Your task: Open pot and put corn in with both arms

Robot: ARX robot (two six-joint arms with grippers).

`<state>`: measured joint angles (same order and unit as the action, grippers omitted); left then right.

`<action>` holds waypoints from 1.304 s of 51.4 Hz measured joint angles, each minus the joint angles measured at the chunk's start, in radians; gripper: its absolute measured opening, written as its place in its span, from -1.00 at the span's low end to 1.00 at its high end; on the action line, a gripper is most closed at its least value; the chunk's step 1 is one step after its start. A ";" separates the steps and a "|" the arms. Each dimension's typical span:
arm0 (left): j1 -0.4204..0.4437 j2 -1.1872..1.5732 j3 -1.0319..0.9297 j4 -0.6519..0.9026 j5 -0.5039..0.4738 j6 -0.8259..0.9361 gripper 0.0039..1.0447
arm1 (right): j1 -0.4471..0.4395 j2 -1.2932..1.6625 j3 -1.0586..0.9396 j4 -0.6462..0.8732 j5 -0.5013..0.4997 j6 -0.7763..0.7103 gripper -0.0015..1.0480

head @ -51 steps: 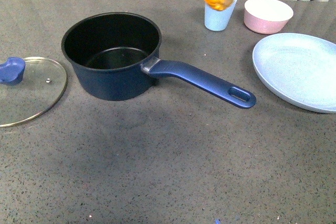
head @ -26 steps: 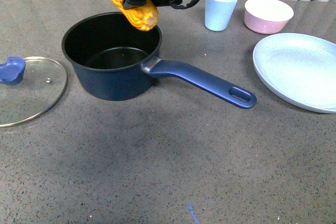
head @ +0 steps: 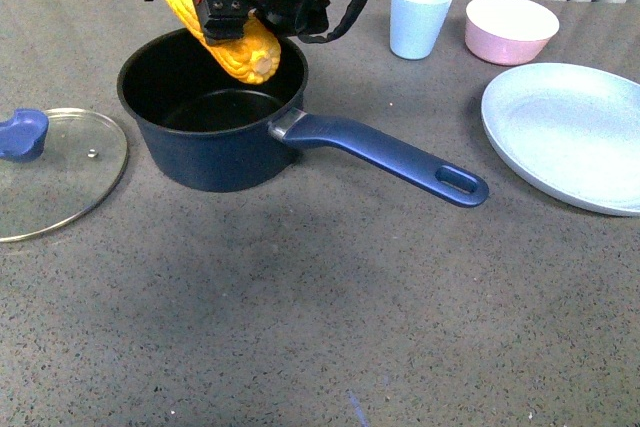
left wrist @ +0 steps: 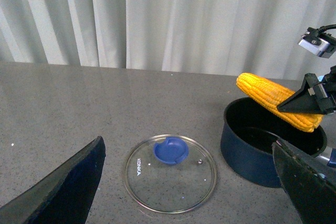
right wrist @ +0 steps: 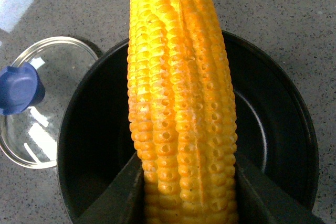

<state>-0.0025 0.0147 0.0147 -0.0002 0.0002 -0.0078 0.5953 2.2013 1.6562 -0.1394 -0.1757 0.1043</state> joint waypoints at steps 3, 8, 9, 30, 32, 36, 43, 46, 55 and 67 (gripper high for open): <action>0.000 0.000 0.000 0.000 0.000 0.000 0.84 | 0.000 0.001 -0.002 0.000 0.000 0.000 -0.14; 0.000 0.000 0.000 0.000 0.000 0.000 0.84 | 0.000 0.001 -0.005 0.003 0.000 0.000 0.10; 0.000 0.000 0.000 0.000 0.000 0.000 0.84 | 0.000 0.001 -0.006 0.005 0.000 0.000 0.17; 0.000 0.000 0.000 0.000 0.000 0.000 0.84 | -0.036 -0.094 -0.158 0.125 0.038 0.027 0.83; 0.000 0.000 0.000 0.000 0.000 0.000 0.84 | -0.049 -0.131 -0.190 0.153 0.050 0.032 0.83; 0.000 0.000 0.000 0.000 0.000 0.000 0.84 | -0.087 -0.232 -0.276 0.217 0.083 0.035 0.83; 0.000 0.000 0.000 0.000 0.000 0.000 0.84 | -0.158 -0.417 -0.440 0.309 0.187 0.005 0.83; 0.000 0.000 0.000 0.000 0.000 0.000 0.84 | -0.187 -0.502 -0.516 0.340 0.219 -0.007 0.83; 0.000 0.000 0.000 0.000 0.000 0.000 0.84 | -0.245 -0.734 -0.700 0.376 0.255 -0.035 0.83; 0.000 0.000 0.000 0.000 0.000 0.000 0.84 | -0.319 -1.007 -0.915 0.487 0.369 -0.077 0.67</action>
<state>-0.0025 0.0147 0.0147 -0.0002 0.0002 -0.0078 0.2764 1.1938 0.7410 0.3473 0.1932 0.0273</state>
